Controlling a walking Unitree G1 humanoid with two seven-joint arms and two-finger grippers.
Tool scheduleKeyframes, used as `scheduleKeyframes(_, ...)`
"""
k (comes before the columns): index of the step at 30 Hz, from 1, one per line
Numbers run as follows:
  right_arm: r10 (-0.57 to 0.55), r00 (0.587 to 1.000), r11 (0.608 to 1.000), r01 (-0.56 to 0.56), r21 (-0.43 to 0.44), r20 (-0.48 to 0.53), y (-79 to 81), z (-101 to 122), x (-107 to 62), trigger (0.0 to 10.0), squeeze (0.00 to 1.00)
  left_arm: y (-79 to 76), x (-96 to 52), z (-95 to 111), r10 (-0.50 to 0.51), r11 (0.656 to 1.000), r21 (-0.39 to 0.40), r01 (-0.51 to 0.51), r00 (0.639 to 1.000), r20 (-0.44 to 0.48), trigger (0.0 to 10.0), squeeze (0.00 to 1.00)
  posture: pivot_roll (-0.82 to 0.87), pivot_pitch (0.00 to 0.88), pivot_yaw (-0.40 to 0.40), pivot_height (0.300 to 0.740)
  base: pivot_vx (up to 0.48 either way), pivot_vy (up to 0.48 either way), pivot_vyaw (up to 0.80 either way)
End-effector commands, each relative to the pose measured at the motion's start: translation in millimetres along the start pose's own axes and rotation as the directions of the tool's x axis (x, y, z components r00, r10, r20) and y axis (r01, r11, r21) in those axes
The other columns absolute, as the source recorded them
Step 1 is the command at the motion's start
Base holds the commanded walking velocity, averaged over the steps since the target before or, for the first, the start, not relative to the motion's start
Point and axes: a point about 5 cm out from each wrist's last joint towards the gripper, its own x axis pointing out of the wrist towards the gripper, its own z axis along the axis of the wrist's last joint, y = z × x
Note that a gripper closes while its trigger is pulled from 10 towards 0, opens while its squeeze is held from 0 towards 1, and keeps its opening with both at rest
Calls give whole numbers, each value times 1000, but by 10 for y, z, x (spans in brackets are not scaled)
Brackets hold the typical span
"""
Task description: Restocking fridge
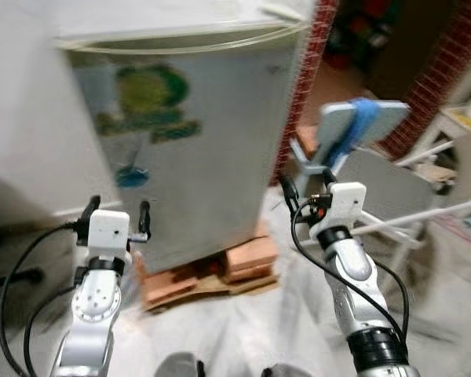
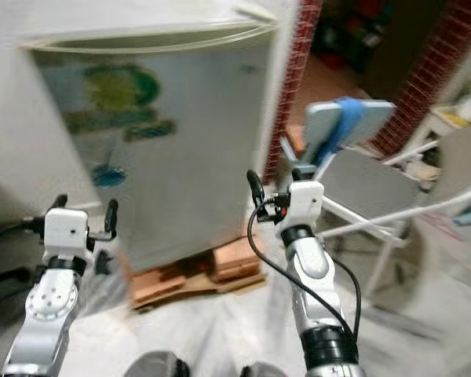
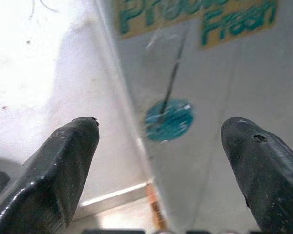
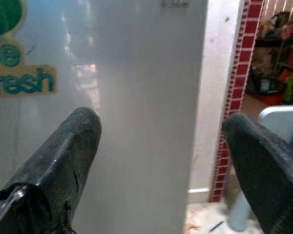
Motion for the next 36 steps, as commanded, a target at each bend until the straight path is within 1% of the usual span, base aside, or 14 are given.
scheduleKeyframes(1,-61,998,998,61,-1,-20,-149,-46,-45,10000,0,-48,38,152,-29,1000,8,29,998,52,10000,0,124,28,-19,740,0,480,0)
scheduleKeyframes(3,-75,997,997,75,-3,-21,-166,-46,-36,10000,0,-40,37,180,-32,999,14,32,998,59,10000,0,134,31,-19,740,0,480,0)
scheduleKeyframes(5,-106,994,994,106,-9,-25,-184,-60,-42,10000,0,-32,-4,204,-47,999,12,46,997,63,10000,0,135,33,-24,740,0,480,0)
scheduleKeyframes(9,-104,994,995,103,-10,-30,-174,-37,-44,10000,0,-53,-31,205,-58,998,-13,58,997,49,10000,0,127,59,-37,740,0,480,0)
scheduleKeyframes(12,-105,994,994,104,-23,-38,-191,-37,-80,10000,0,-80,-69,208,-64,998,-22,66,997,47,10000,0,116,73,-49,740,0,480,0)
scheduleKeyframes(14,-114,992,993,114,-8,-49,-215,-52,-124,10000,0,-116,-112,167,-85,996,-28,86,996,30,10000,0,109,90,-60,740,0,480,0)
scheduleKeyframes(16,-124,991,992,123,-11,-56,-233,-59,-152,10000,0,-123,-137,144,-86,996,-28,87,996,16,10000,0,109,98,-60,740,0,480,0)
scheduleKeyframes(20,-144,988,990,144,-9,-56,-249,-40,-171,10000,0,-93,-156,160,-88,996,-29,88,996,16,10000,0,101,105,-60,740,0,451,0)
scheduleKeyframes(23,-142,988,990,142,-12,-55,-230,-31,-173,10000,0,-76,-141,142,-92,996,-22,92,996,11,10000,0,95,103,-58,740,0,0,-563)
scheduleKeyframes(25,-143,988,990,143,-16,-56,-223,-33,-189,10000,0,-80,-105,138,-86,996,-33,86,996,5,10000,0,96,93,-57,740,0,167,-800)
scheduleKeyframes(29,-139,989,990,138,-18,-57,-207,-35,-187,10000,0,-91,-53,149,-81,996,-45,81,997,10,10000,0,96,92,-50,740,0,480,-800)
scheduleKeyframes(32,-144,988,989,143,-25,-54,-248,-23,-168,10000,0,-132,-54,165,-103,994,-41,104,994,21,10000,0,93,94,-49,740,0,480,-785)
scheduleKeyframes(36,-151,987,988,149,-38,-54,-284,-11,-177,10000,0,-112,-63,153,-94,995,-32,95,995,19,10000,0,95,90,-48,740,0,455,-766)
